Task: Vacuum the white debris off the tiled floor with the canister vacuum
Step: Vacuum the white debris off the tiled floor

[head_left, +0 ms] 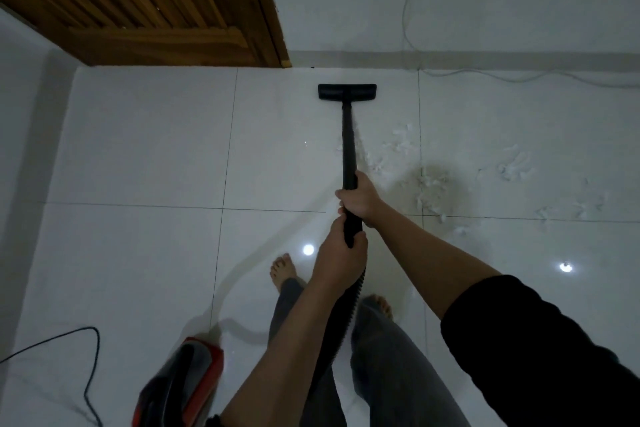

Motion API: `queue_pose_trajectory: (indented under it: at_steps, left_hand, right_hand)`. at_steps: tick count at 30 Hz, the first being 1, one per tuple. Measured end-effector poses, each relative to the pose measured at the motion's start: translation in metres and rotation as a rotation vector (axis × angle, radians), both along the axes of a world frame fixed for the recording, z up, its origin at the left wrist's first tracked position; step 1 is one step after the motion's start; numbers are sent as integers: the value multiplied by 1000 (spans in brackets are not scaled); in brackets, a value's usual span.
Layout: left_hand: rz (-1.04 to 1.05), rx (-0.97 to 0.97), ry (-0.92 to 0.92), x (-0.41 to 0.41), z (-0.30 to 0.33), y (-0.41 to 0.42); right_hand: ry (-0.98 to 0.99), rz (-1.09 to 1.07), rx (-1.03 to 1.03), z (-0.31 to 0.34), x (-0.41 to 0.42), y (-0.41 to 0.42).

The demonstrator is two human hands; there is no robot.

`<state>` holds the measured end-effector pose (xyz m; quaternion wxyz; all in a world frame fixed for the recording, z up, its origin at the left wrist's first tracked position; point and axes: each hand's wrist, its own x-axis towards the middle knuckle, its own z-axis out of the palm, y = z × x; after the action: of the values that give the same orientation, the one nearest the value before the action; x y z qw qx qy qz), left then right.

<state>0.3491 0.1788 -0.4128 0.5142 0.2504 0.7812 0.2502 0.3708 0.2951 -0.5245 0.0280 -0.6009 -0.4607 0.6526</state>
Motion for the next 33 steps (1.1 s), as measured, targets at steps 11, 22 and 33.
queue_pose_trajectory:
  at_steps: [11, 22, 33]
  left_hand:
    - [75, -46, -18, 64, 15, -70]
    - [88, -50, -62, 82, 22, -132]
    - [70, -11, -70, 95, 29, -203]
  right_hand:
    - [26, 28, -77, 8, 56, -71]
    - [12, -15, -85, 25, 80, -133]
    - [-15, -16, -35, 35, 97, -200]
